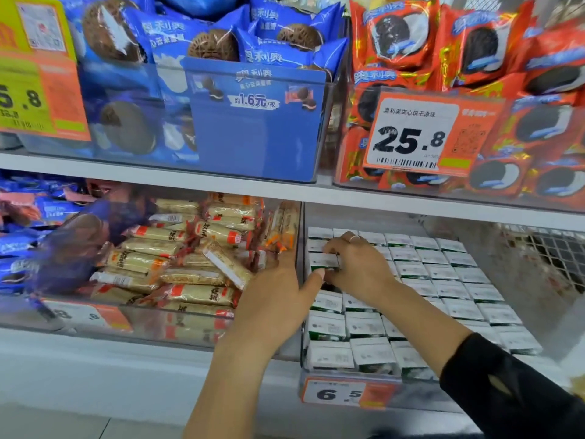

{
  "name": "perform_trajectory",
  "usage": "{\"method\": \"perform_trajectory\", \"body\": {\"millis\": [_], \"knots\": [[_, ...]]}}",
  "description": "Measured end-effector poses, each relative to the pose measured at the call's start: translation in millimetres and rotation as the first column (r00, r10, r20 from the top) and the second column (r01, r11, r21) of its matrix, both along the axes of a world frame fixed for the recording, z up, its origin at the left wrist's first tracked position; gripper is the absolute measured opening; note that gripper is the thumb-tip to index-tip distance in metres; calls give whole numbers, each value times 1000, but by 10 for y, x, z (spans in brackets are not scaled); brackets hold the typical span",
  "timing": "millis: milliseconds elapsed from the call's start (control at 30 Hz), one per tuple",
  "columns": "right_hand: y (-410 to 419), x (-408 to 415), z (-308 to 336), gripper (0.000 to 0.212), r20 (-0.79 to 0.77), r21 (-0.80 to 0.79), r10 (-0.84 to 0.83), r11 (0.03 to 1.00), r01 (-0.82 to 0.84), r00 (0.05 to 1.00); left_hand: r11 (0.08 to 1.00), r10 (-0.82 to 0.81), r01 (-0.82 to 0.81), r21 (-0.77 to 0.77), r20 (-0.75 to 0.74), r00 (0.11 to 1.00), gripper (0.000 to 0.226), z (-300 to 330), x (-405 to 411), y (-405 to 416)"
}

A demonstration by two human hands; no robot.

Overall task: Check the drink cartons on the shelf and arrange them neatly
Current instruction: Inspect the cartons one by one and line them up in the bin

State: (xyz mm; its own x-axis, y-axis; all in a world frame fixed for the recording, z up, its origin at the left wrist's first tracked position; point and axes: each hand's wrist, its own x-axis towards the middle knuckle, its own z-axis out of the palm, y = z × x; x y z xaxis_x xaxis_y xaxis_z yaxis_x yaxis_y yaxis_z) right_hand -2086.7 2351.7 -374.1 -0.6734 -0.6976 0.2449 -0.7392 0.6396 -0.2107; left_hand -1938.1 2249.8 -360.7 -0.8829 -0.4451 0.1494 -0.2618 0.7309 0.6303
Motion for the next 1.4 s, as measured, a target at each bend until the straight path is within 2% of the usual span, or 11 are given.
{"method": "perform_trajectory", "body": {"millis": [167,333,467,633,800,933,1100,1167,1267,1333,1400], "knots": [[-70,-34,15,44,6,65,-22,998,22,1000,1000,2,-2,6,-10,1000,60,15,10,6],[-117,-172,155,34,145,-39,-3,999,9,989,999,14,-14,-32,16,1000,60,41,-11,28],[-258,-297,238,31,203,102,49,992,-71,978,999,16,-15,-45,27,1000,60,67,-19,34],[-419,-394,413,37,157,338,75,933,-125,985,999,-1,2,-39,22,1000,61,65,-2,24],[-514,-410,378,45,115,389,59,916,-100,992,999,0,1,-39,25,1000,57,85,-10,27],[-427,-417,270,45,179,240,75,964,-117,981,1000,-3,3,-28,13,1000,50,97,-11,30],[-213,-337,269,26,333,-202,102,979,-35,937,999,2,-1,-45,31,1000,53,102,-27,38],[-104,-250,302,28,340,-391,97,919,47,935,999,0,2,-37,45,999,54,108,-23,36],[155,-82,362,20,424,-649,105,728,220,900,999,6,-3,-48,58,998,60,106,-16,32],[398,18,382,7,512,-726,151,602,332,845,998,16,-12,-58,69,998,62,109,-14,34],[655,112,378,12,595,-729,197,539,421,779,997,29,-25,-69,58,998,61,130,-10,47]]}}
